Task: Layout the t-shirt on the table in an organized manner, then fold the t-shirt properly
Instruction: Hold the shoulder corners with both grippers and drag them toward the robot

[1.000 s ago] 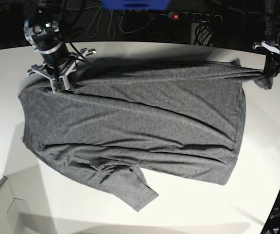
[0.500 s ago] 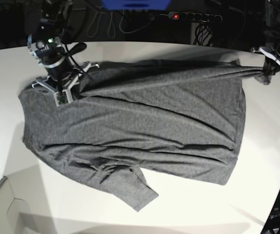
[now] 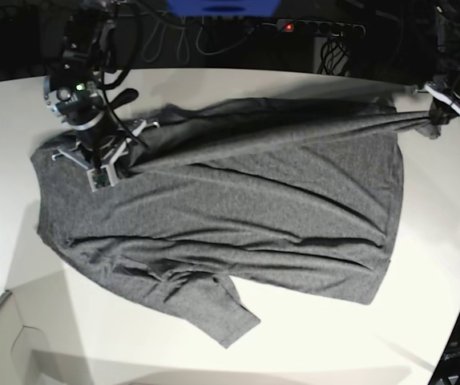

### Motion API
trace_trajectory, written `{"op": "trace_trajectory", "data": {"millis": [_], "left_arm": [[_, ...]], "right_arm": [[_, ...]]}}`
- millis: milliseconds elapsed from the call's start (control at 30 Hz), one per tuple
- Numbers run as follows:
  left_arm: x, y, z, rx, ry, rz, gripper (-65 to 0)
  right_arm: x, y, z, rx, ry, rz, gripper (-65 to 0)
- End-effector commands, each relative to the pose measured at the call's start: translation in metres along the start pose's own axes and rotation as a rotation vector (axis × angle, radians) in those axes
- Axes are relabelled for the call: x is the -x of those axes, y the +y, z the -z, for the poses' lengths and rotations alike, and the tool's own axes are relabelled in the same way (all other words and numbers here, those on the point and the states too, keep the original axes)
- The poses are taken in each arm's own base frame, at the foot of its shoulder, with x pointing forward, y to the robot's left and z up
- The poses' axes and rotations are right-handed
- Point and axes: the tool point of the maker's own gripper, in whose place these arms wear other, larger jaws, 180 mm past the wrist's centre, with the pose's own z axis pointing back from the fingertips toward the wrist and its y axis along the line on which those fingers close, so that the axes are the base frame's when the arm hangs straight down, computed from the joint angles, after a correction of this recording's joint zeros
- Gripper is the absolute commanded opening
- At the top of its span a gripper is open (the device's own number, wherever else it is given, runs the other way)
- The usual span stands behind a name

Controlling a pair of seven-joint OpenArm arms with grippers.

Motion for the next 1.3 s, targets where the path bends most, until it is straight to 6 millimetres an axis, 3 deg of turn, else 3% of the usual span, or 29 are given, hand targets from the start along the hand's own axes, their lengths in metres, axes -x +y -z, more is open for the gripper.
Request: {"op": "trace_trajectory", "data": {"millis": [0, 400, 600, 833, 1267], "left_arm": [[-0.014, 0.001, -0.001, 0.003, -0.049, 0.000, -64.6], [-0.014, 0.013, 0.030, -0.011, -0.024, -0.073, -64.5], [-0.014, -0.015, 0.048, 0.071, 0.008, -0.035, -64.5], [-0.014, -0.020, 0.050, 0.086, 0.011, -0.023, -64.5], [0.004, -0.004, 0.045, 0.064, 0.068, -0.002, -64.4]], "right_arm": [[-0.013, 0.001, -0.001, -0.004, -0.046, -0.001, -65.0], [-0.020, -0.001, 0.001, -0.001, -0.061, -0.001, -65.0], [-0.015, 0.002, 0.009, -0.017, -0.046, 0.011, -65.0], [-0.004, 0.005, 0.014, -0.030, -0.019, 0.025, -65.0], [-0.004, -0.002, 0.013, -0.020, -0.019, 0.008, -65.0]]}}
